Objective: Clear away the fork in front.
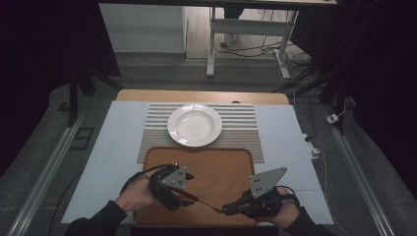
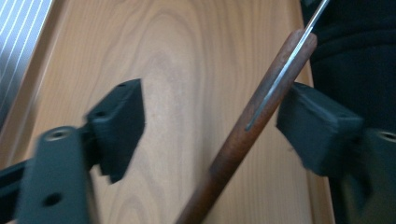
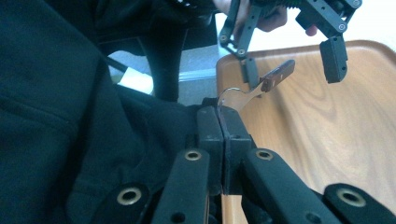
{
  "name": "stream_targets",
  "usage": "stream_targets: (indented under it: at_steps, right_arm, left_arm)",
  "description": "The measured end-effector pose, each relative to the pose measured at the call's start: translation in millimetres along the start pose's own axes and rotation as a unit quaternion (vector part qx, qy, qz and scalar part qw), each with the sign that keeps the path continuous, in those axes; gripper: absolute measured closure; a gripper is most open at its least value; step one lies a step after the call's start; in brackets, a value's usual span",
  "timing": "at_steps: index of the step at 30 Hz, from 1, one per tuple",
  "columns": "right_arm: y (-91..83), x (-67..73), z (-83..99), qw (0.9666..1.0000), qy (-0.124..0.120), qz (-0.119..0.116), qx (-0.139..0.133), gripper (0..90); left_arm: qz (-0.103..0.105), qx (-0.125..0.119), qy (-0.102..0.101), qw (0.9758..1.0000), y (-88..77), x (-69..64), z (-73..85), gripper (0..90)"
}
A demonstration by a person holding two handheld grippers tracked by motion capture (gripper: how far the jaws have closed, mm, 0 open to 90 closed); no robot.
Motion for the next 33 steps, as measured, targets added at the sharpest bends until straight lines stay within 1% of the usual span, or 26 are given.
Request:
stream_targets:
  at_steps: [1,2,3,4,5,7,8,11,12,13,15,16,18,19,20,21,22,23,24,25,26,27,29,30,31,33]
  right_arm:
    - [0.0,0.0,0.0,1.0000,0.000,0.000,0.000,89.8]
    - [1.0,0.5,0.4,1.0000,-0.002,-0.005,0.006,89.8]
    - [1.2,0.5,0.5,0.9999,-0.002,-0.007,0.008,89.8]
    - [1.6,0.5,0.5,0.9999,-0.001,-0.009,0.008,89.7]
    - [1.9,0.6,0.7,0.9999,-0.001,-0.012,0.007,89.8]
    - [2.4,0.9,1.0,0.9998,-0.002,-0.015,0.010,89.8]
    - [2.8,1.1,1.2,0.9998,-0.002,-0.018,0.012,89.8]
    - [3.9,1.3,2.1,0.9996,-0.002,-0.024,0.015,89.8]
    - [4.3,1.5,2.5,0.9995,-0.001,-0.025,0.018,89.8]
    - [4.4,1.2,2.8,0.9995,-0.002,-0.025,0.021,89.8]
    - [4.7,0.7,3.6,0.9994,0.001,-0.027,0.023,89.7]
    - [4.9,0.6,4.0,0.9993,0.001,-0.029,0.025,89.8]
    - [5.9,1.1,4.9,0.9991,-0.003,-0.031,0.028,89.5]
    - [6.3,1.2,5.3,0.9989,-0.003,-0.034,0.031,89.1]
    - [6.3,1.2,5.3,0.9989,-0.003,-0.034,0.031,89.1]
    - [7.0,0.0,6.1,0.9993,-0.006,-0.018,0.032,86.1]
    - [6.6,-1.4,6.5,0.9994,-0.005,-0.008,0.033,84.6]
    - [6.3,-2.2,6.9,0.9994,-0.005,0.001,0.033,81.1]
    - [5.8,-3.7,7.3,0.9994,-0.004,0.020,0.028,76.1]
    - [5.1,-5.1,7.3,0.9991,-0.001,0.032,0.027,74.5]
    - [4.4,-5.6,7.3,0.9988,0.000,0.042,0.026,71.0]
    - [2.5,-6.6,7.0,0.9975,-0.003,0.066,0.024,66.5]
    - [-1.1,-7.5,6.6,0.9958,0.005,0.090,0.015,62.8]
    - [-3.7,-8.6,6.7,0.9934,0.005,0.114,0.011,59.4]
    - [-5.8,-9.3,6.8,0.9916,0.005,0.129,0.012,57.2]
    - [-11.0,-10.0,9.0,0.9862,0.011,0.165,0.008,50.8]
  left_arm:
    - [0.000,0.000,0.000,1.0000,0.0,0.0,0.0,33.6]
    - [0.008,-0.002,0.013,0.9999,-0.3,-2.2,0.0,36.0]
    - [0.017,-0.002,0.019,0.9997,-0.7,-3.3,-0.2,39.3]
    - [0.017,-0.002,0.019,0.9997,-0.7,-3.3,-0.2,43.0]
    - [0.027,-0.005,0.032,0.9991,-0.5,-5.7,-0.5,45.0]
    - [0.039,-0.002,0.046,0.9982,-0.5,-8.2,-0.9,51.2]
    - [0.039,-0.002,0.046,0.9982,-0.5,-8.2,-0.9,53.5]
    - [0.067,0.007,0.079,0.9946,0.9,-11.7,-1.0,63.7]
    - [0.074,0.010,0.085,0.9935,1.4,-12.3,-0.8,67.5]
    - [0.074,0.010,0.085,0.9935,1.4,-12.3,-0.8,72.7]
    - [0.083,0.011,0.095,0.9919,2.9,-13.8,-0.3,75.5]
    - [0.086,0.015,0.111,0.9900,4.2,-16.0,-0.2,76.3]
    - [0.095,0.019,0.118,0.9883,4.6,-17.8,-0.1,77.6]
    - [0.095,0.019,0.118,0.9883,4.6,-17.8,-0.1,78.3]
    - [0.097,0.023,0.125,0.9871,4.7,-18.4,0.2,78.3]
    - [0.095,0.034,0.123,0.9873,4.8,-19.9,1.2,79.9]
    - [0.093,0.034,0.118,0.9880,4.4,-19.7,1.5,80.0]
    - [0.093,0.034,0.118,0.9880,4.4,-19.7,1.5,80.1]
    - [0.087,0.033,0.102,0.9904,2.3,-18.6,2.7,80.1]
    - [0.085,0.037,0.096,0.9910,1.0,-17.8,2.7,80.1]
    - [0.081,0.039,0.080,0.9927,-0.5,-17.2,3.3,80.1]
    - [0.076,0.040,0.069,0.9939,-1.3,-17.0,3.9,80.1]
    - [0.063,0.049,0.037,0.9961,-4.4,-16.0,5.7,80.0]
    - [0.057,0.047,0.025,0.9970,-5.1,-16.5,6.7,80.1]
    - [0.049,0.049,0.006,0.9975,-7.3,-16.2,8.0,80.0]
    - [0.038,0.054,-0.029,0.9974,-10.7,-15.3,9.5,80.0]
Point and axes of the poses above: each handheld gripper's, and its own axes: y roughly forward along the jaws, z roughly out of its underside, x roughly to its left, the point moved 2 cm from there along y, roughly forward along the jaws, and after that the axes turned 12 degrees about -x, right-handed, at the moved point
